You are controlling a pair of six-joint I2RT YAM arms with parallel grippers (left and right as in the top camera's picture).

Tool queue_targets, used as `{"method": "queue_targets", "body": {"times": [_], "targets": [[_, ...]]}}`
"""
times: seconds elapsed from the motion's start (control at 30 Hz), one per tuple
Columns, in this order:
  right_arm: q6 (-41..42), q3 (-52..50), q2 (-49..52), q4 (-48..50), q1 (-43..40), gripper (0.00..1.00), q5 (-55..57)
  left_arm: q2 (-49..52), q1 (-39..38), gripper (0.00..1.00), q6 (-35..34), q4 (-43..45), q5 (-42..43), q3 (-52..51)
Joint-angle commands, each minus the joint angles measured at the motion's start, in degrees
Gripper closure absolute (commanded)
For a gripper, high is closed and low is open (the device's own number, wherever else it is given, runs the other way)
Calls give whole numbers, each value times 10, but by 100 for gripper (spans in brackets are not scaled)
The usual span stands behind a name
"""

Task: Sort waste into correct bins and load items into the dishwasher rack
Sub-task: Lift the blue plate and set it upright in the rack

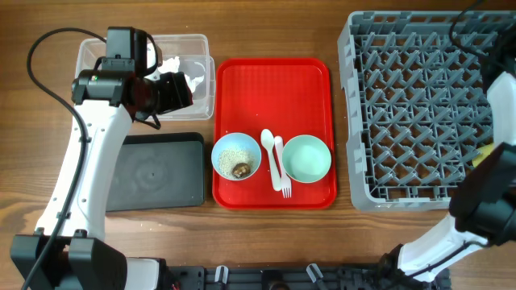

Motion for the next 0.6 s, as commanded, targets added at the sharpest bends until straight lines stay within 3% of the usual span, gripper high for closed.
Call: {"method": "queue_targets", "body": {"times": [0.0, 0.3, 0.4, 0.43, 0.5, 0.57], "targets": [[-25, 3, 31, 3, -3, 96, -2, -12, 2, 20, -1, 1, -5, 1], [-23, 3, 58, -75, -2, 96, -100, -12, 2, 20, -1, -1, -5, 1], [21, 3, 58, -83, 1, 93, -132, -12, 2, 20, -1, -1, -5, 0], [46, 3, 58, -93, 3, 69, -146, -12, 2, 20, -1, -1, -5, 1], [61, 3, 58, -110, 7, 65, -151, -12, 2, 20, -1, -1, -5, 0], [66, 3, 58, -122, 11, 47, -145, -12, 2, 20, -1, -1, -5, 0]]}}
